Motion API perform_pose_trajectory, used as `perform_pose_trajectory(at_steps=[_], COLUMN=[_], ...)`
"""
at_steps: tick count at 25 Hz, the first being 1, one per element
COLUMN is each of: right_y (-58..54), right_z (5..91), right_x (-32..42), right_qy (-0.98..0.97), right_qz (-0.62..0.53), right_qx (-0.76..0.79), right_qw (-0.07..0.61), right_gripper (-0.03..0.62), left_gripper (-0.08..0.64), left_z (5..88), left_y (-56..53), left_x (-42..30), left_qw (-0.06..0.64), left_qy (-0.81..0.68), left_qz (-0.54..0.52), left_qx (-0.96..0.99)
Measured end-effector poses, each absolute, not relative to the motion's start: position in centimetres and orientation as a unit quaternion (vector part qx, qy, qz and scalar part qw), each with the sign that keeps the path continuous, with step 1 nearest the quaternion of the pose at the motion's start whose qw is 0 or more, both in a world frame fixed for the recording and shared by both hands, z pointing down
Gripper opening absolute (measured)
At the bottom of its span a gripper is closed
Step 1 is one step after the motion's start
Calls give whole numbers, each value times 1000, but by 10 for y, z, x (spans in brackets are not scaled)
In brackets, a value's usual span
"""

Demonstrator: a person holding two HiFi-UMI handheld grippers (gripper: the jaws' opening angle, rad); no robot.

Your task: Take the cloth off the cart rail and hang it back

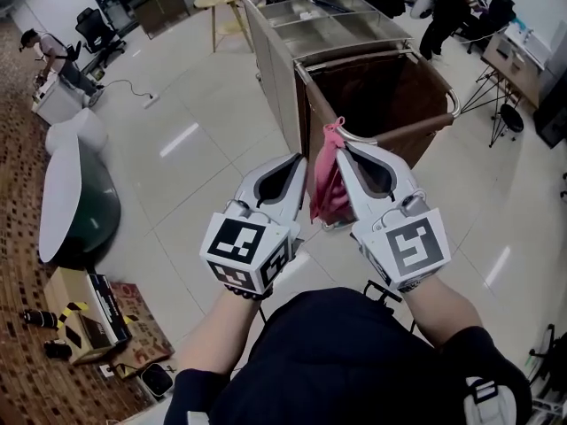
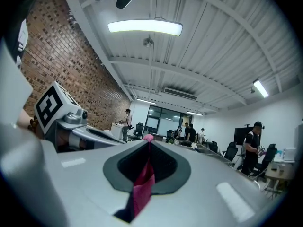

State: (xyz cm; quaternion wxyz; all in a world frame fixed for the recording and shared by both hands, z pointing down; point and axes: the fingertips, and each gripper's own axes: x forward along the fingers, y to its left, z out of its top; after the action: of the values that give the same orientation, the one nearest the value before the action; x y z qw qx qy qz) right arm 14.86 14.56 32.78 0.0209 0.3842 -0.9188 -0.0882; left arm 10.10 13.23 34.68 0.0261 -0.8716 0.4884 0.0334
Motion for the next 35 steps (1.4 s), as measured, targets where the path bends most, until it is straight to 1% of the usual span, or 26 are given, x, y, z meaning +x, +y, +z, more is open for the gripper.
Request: perform_pose_trajectory(at_steps=[8, 16, 17, 20, 24, 25, 28, 29, 35], right_y=[151, 149, 144, 127, 108, 103, 84, 76, 20], right_z=[324, 326, 325, 315, 323, 326, 343, 345, 356], right_x=[95, 41, 35, 14, -16, -23, -44, -51, -87], right_qy=[-924, -936, -937, -937, -943, -945, -951, -952, -956], right_qz=[-101, -106, -112, -151, -153, -146, -100, -93, -84], right_qx=[368, 335, 331, 313, 292, 289, 291, 290, 282], right_qw=[11, 19, 13, -40, -51, -47, 5, 12, 9], right_gripper=[8, 8, 8, 8, 8, 8, 8, 8, 8], left_gripper=[3, 3, 3, 3, 3, 3, 3, 3, 3], left_z=[355, 354, 356, 364, 366, 367, 371, 371, 380], left_y=[148, 150, 147, 135, 121, 115, 94, 86, 30], left_x=[37, -17, -22, -40, -69, -77, -99, -106, -140], left_qw=[32, 33, 31, 27, 30, 30, 27, 27, 25], left_qy=[508, 538, 541, 551, 565, 568, 574, 575, 579], left_qz=[39, 56, 56, 51, 48, 47, 43, 43, 38], left_qx=[-860, -841, -839, -833, -823, -821, -818, -816, -814])
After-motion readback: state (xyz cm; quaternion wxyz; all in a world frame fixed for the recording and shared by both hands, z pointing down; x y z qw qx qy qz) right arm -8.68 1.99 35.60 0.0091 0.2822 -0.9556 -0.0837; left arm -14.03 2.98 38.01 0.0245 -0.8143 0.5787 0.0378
